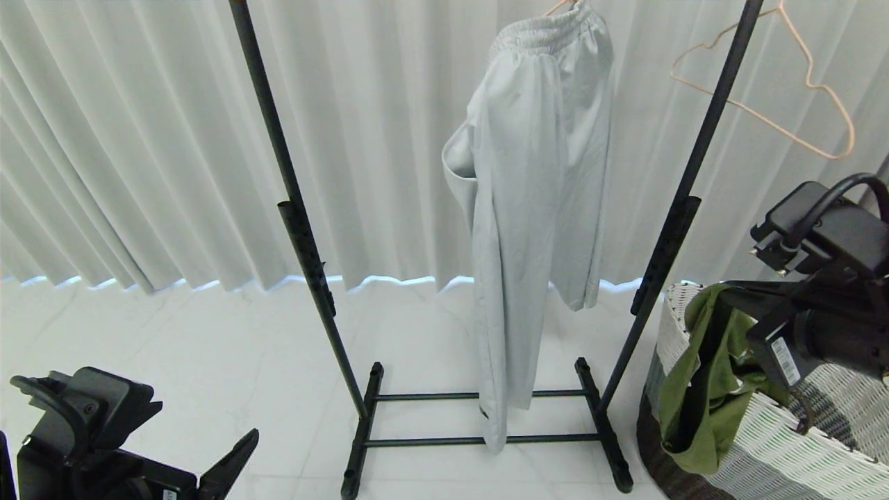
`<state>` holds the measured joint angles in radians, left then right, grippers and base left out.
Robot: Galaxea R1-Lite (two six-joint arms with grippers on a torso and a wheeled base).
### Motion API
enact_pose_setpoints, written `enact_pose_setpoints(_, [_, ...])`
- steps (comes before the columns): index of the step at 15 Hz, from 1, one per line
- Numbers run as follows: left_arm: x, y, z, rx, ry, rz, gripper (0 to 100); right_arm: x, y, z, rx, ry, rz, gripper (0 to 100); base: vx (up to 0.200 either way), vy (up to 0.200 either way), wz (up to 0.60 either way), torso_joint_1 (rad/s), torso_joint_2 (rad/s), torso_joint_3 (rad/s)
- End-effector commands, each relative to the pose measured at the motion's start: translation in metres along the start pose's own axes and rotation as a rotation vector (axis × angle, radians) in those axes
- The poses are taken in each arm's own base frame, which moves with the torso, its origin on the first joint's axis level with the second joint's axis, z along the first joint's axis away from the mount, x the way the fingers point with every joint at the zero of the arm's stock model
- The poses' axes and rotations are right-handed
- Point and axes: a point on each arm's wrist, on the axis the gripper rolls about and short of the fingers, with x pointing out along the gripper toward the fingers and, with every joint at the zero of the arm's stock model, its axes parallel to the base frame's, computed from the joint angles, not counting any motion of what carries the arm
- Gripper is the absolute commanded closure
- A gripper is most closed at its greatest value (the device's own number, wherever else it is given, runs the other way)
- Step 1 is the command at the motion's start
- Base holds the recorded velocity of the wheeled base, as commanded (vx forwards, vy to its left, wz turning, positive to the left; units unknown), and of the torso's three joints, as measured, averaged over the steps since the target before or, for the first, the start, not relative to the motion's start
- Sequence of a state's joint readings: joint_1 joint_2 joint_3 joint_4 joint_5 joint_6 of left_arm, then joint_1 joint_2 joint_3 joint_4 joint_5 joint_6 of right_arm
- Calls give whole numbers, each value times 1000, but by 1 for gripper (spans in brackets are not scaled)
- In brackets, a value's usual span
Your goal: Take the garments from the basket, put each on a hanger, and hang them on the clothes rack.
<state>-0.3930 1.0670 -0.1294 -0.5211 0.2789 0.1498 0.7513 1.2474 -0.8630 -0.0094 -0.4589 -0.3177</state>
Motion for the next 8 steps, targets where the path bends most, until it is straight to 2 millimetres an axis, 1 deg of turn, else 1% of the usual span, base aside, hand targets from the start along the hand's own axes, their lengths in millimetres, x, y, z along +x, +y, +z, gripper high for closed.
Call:
enact_pose_setpoints(1, [0,0,2,-1,-7,-10,0,7,2,11,33,-14,5,100,0,0,0,0,0,0])
enact_pose_setpoints(2, [0,-1,2,-1,-15,-50,0,9,4,20,67,-43,10,100,0,0,0,0,0,0])
enact_pose_setpoints(5, [-5,-2,4,-8,-55,-114,0,9,12,36,78,-100,45,100,0,0,0,0,0,0])
enact_pose_setpoints(6, [-7,-2,9,-8,-92,-175,0,8,20,45,86,-131,76,100,0,0,0,0,0,0])
enact_pose_setpoints(8, [-9,-5,21,-3,-151,-289,0,8,26,55,116,-169,100,100,0,0,0,0,0,0])
